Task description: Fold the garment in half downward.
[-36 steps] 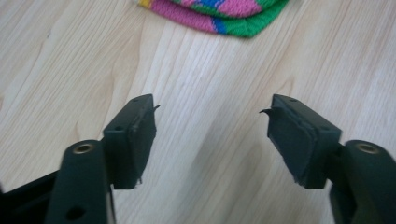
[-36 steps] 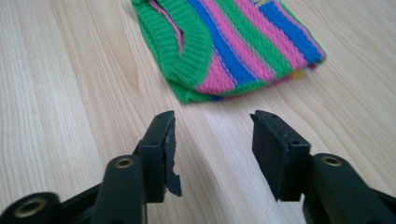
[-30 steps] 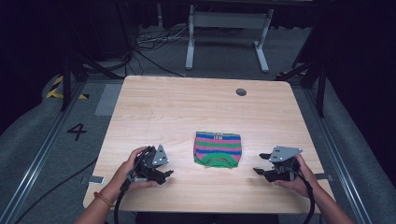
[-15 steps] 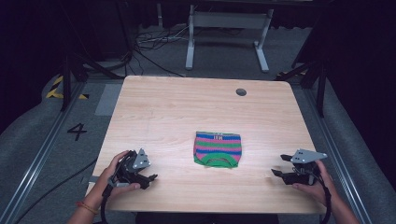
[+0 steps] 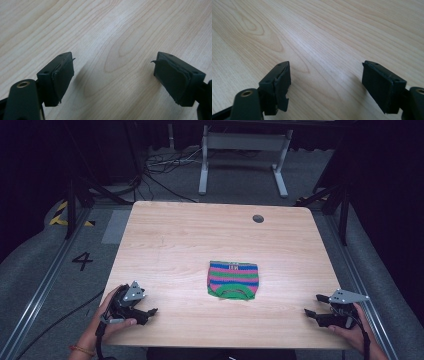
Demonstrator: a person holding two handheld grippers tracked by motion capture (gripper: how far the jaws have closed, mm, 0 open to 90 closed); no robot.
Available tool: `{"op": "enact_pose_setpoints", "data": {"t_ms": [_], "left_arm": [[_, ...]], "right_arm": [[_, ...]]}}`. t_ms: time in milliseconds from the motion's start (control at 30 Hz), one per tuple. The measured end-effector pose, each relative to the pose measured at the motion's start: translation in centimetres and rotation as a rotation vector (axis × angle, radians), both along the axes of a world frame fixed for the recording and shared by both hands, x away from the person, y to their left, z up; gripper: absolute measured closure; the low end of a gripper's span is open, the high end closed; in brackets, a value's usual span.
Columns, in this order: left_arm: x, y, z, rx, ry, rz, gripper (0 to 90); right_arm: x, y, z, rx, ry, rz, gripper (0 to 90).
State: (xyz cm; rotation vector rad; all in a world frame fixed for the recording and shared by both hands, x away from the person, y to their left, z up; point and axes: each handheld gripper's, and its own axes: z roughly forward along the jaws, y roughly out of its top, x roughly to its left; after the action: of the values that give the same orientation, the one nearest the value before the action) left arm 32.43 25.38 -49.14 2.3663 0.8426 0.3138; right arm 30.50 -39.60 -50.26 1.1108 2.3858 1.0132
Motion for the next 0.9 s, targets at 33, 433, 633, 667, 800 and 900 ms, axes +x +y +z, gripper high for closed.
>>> {"op": "enact_pose_setpoints", "data": {"t_ms": [33,433,633,667,800,900], "left_arm": [[0.0,0.3,0.0,-0.005,0.004,0.006,16.6],[-0.8,1.6,-0.9,-0.094,-0.009,0.066,14.5],[-0.8,1.6,-0.9,-0.094,-0.008,0.067,14.4],[-0.8,1.6,-0.9,-0.094,-0.008,0.067,14.4],[-0.8,1.6,-0.9,-0.095,-0.007,0.065,14.4],[-0.7,1.6,-0.9,-0.093,-0.006,0.061,13.3]], "right_arm": [[-0.1,-0.2,-0.1,0.012,0.002,-0.005,23.4],[-0.9,-1.5,-0.2,0.026,0.001,-0.047,22.1],[-0.8,-1.4,-0.3,0.02,0.006,-0.067,18.2],[-0.7,-1.4,-0.3,0.019,0.007,-0.072,18.1],[-0.7,-1.4,-0.3,0.018,0.006,-0.078,17.9],[-0.7,-1.4,-0.3,0.018,0.005,-0.093,17.7]]}}
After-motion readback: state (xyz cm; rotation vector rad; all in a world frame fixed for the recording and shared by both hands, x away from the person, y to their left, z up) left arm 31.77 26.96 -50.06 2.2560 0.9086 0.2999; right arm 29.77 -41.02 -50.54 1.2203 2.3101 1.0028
